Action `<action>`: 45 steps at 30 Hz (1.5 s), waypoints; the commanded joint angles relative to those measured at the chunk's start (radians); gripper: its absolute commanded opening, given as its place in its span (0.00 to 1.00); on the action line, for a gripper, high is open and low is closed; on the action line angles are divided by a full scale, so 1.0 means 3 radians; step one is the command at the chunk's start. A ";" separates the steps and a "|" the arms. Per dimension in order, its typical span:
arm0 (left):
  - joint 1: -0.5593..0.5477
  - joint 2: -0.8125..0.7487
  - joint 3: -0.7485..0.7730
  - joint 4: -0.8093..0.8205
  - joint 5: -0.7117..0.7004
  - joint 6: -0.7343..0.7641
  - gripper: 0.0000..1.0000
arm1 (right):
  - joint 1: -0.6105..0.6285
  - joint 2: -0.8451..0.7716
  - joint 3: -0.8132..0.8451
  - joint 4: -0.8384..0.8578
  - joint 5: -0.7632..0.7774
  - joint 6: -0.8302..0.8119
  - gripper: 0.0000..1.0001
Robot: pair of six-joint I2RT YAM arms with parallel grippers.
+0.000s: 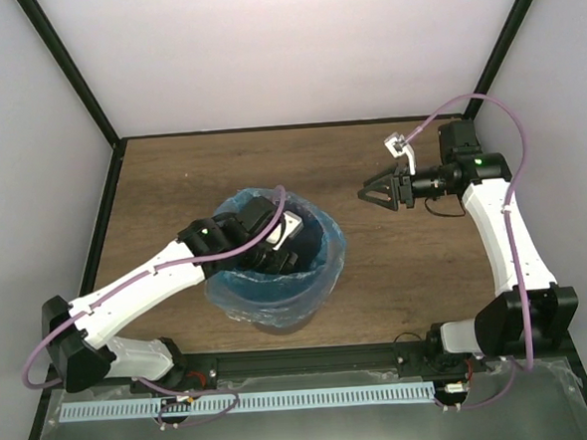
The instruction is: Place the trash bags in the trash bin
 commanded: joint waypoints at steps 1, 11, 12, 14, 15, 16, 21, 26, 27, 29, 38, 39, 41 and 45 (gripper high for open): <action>0.0035 0.0080 -0.0009 0.0177 -0.0076 -0.0154 0.65 | -0.0007 -0.0042 0.0080 0.0086 0.0043 0.0033 0.67; 0.0030 0.0616 0.0485 -0.0358 0.0136 -0.0387 0.17 | -0.0005 -0.0046 0.0052 0.0101 0.0043 -0.0011 0.66; 0.0029 0.0609 0.0541 -0.0432 0.0124 -0.0400 0.17 | -0.0001 -0.0049 0.0049 0.0099 0.0048 -0.0020 0.66; 0.0028 0.0579 0.0669 -0.0568 0.0081 -0.0426 0.18 | -0.0002 -0.0061 0.0035 0.0108 0.0046 -0.0026 0.67; 0.0030 0.0558 0.0724 -0.0613 0.0076 -0.0437 0.20 | -0.0001 -0.0059 0.0027 0.0111 0.0036 -0.0030 0.66; 0.0032 0.0510 0.0776 -0.0643 0.0070 -0.0439 0.22 | 0.0001 -0.0055 0.0023 0.0111 0.0029 -0.0026 0.67; 0.0027 0.0270 0.0987 -0.0620 -0.0044 -0.0467 0.42 | 0.0005 -0.0047 0.0059 0.0093 0.0037 -0.0055 0.67; 0.0023 -0.0031 0.1261 -0.0467 -0.0347 -0.0470 0.52 | 0.0076 -0.0096 0.0070 0.0094 -0.0006 -0.0165 0.67; 0.0025 -0.0137 0.1269 -0.0417 -0.0429 -0.0437 0.53 | 0.0104 -0.0114 0.0081 0.0091 0.0011 -0.0193 0.67; 0.0021 -0.0395 0.1187 -0.0249 -0.0363 -0.0219 0.52 | 0.0190 -0.0163 0.0081 0.0093 0.0066 -0.0253 0.67; -0.0520 -0.0949 0.0211 -0.0020 0.1262 0.0160 0.07 | 0.0265 -0.0255 -0.0227 0.0400 0.0423 -0.0191 0.67; -0.0715 -0.0900 0.0174 -0.0076 0.1161 0.0118 0.05 | 0.0266 -0.0244 -0.0243 0.0417 0.0401 -0.0178 0.67; -0.1041 -0.0799 0.0126 -0.0146 0.1063 0.0003 0.05 | 0.0266 -0.0219 -0.0246 0.0455 0.0363 -0.0137 0.66; -0.1492 -0.0615 -0.0048 -0.0205 0.1072 -0.0377 0.09 | 0.0266 -0.0197 -0.0226 0.0563 0.0348 -0.0018 0.66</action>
